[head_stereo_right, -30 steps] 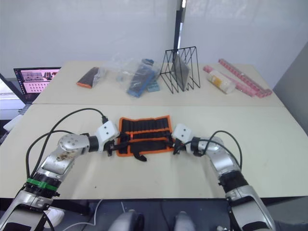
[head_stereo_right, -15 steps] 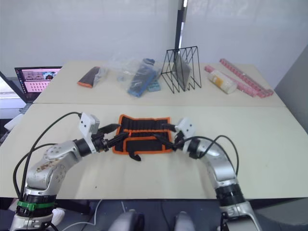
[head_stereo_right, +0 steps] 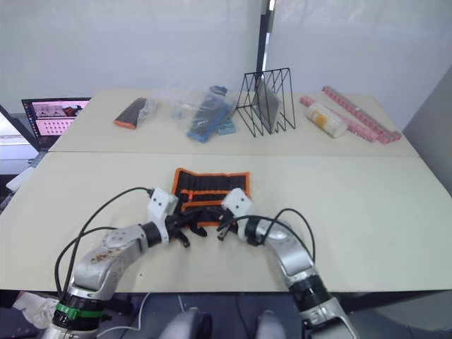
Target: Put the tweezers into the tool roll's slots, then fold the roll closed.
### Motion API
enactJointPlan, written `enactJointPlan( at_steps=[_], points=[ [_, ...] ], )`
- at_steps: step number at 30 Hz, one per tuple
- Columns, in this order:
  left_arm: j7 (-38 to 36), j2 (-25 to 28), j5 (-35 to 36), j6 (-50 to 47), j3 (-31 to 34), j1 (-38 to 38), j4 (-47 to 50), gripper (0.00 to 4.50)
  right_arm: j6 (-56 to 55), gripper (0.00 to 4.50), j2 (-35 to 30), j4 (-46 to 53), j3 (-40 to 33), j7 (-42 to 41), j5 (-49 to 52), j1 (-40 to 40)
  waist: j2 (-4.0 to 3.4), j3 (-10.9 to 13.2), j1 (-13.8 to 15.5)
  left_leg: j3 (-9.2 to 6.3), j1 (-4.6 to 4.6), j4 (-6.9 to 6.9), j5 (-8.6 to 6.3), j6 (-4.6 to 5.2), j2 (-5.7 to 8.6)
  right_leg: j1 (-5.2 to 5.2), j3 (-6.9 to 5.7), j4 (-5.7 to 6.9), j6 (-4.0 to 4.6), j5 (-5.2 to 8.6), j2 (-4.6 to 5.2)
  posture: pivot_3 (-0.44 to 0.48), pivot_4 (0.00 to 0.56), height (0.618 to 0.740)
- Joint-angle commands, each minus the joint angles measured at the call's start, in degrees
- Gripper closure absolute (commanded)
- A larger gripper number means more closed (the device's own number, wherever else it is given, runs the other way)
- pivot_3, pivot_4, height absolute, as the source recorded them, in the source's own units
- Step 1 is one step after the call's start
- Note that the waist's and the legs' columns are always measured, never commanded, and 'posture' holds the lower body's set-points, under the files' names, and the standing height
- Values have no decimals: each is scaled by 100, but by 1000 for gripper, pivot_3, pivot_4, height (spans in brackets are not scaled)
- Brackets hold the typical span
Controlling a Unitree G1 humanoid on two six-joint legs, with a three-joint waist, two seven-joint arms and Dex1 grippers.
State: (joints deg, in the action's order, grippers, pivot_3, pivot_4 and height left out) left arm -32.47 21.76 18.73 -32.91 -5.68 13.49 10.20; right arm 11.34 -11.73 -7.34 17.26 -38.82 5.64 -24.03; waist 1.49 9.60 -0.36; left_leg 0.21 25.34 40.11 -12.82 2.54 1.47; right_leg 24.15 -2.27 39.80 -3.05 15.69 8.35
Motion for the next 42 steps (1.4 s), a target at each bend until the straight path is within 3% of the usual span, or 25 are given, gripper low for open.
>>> enactJointPlan(
  at_steps=[1, 7, 12, 21, 31, 38, 42],
  points=[
    [260, -51, -332, 83, -85, 104, -268, 4459, -68, 4500, 36, -213, 57, 229, -301, -105, -1, -1, 4, 0, -2, 0, 0, 0, 1, -1, 0, 0, 0, 0, 0, 0, 150, 685],
    [542, 152, -655, -59, 9, -81, -689, 4459, -33, 4500, -184, -354, -194, 696, -606, 48, -3, -23, 12, -4, -42, 0, 4, -6, -2, -17, -1, 1, 0, 0, 0, 0, 150, 685],
    [545, 113, -582, -11, 29, -230, -666, 4459, -13, 4500, -436, -298, -360, 856, -665, 204, -15, -38, 7, -4, -127, -30, 1, -6, -13, -106, -5, -42, 1, 13, -3, 0, 150, 685],
    [506, 34, -449, 112, 159, -250, -648, 4459, 54, 4500, -594, -262, -539, 1017, -658, 233, -23, -46, 28, -2, -125, -31, 1, -6, -21, -111, -4, -59, 4, 17, -11, 0, 150, 685],
    [23, -45, 133, 538, 446, -209, 149, 4459, 175, 4500, -790, 693, -1455, 148, 800, 630, -23, -43, 53, 2, -83, -34, 0, -5, -27, -97, -4, -69, 5, 16, -12, 0, 150, 685],
    [-372, 300, 311, 428, 506, -131, 667, 4459, 1388, 4500, -950, 1002, -1889, 160, 1475, 562, -23, -31, 80, 1, -60, -33, -7, 8, -27, -86, -6, -77, 7, 15, -13, 0, 150, 685],
    [-580, 492, 363, 415, 523, -89, 683, 4459, 3191, 4500, -1041, 1165, -2166, 253, 2317, 163, -24, -29, 94, 2, -59, -33, -7, 8, -28, -86, -6, -83, 7, 15, -13, 0, 150, 685]
  ],
)
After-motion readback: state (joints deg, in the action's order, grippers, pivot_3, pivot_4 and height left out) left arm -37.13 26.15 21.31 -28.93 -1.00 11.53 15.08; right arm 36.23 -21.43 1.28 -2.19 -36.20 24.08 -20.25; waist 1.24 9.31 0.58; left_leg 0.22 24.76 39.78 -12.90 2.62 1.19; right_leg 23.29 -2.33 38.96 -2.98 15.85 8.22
